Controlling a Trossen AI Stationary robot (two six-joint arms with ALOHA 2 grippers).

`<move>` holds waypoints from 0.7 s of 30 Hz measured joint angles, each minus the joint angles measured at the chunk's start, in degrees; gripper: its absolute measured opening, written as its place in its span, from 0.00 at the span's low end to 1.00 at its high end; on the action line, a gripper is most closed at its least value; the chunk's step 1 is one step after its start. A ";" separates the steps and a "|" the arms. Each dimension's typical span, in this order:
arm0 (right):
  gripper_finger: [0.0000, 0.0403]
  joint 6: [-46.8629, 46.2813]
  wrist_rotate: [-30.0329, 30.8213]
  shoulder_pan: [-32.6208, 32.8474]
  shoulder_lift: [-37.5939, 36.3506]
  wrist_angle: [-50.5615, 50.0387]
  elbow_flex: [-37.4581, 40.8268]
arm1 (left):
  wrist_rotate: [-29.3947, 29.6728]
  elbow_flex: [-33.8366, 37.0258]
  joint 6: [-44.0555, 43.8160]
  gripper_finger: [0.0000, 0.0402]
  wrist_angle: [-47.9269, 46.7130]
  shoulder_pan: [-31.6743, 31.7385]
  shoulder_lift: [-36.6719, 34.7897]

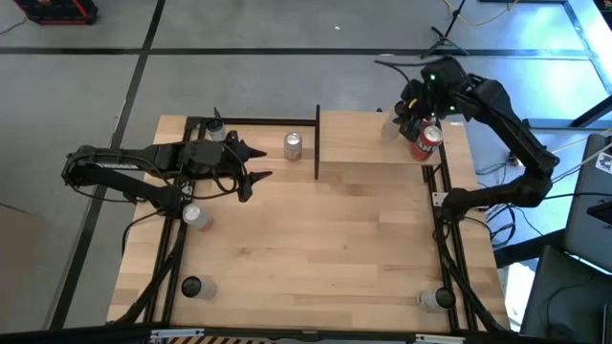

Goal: Place canned beverage on shelf
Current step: Put the right white yellow soda can on the shelf

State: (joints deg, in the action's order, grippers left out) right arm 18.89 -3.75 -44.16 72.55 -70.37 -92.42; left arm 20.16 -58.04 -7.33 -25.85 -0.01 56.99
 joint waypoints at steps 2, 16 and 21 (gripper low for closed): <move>0.56 0.85 -1.55 -2.32 0.02 1.25 1.63 | 0.18 0.00 0.00 0.64 0.00 0.00 0.00; 0.56 3.71 -2.29 -6.54 -0.13 2.21 6.88 | 0.22 0.00 0.02 0.64 0.00 0.00 0.00; 0.71 4.06 -2.25 -6.54 -0.08 1.96 6.93 | 0.20 0.00 0.02 0.64 0.00 -0.01 0.00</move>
State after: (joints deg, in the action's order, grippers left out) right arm 22.95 -6.00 -50.70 72.48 -68.41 -85.48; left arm 20.36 -58.04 -7.31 -25.85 -0.02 56.99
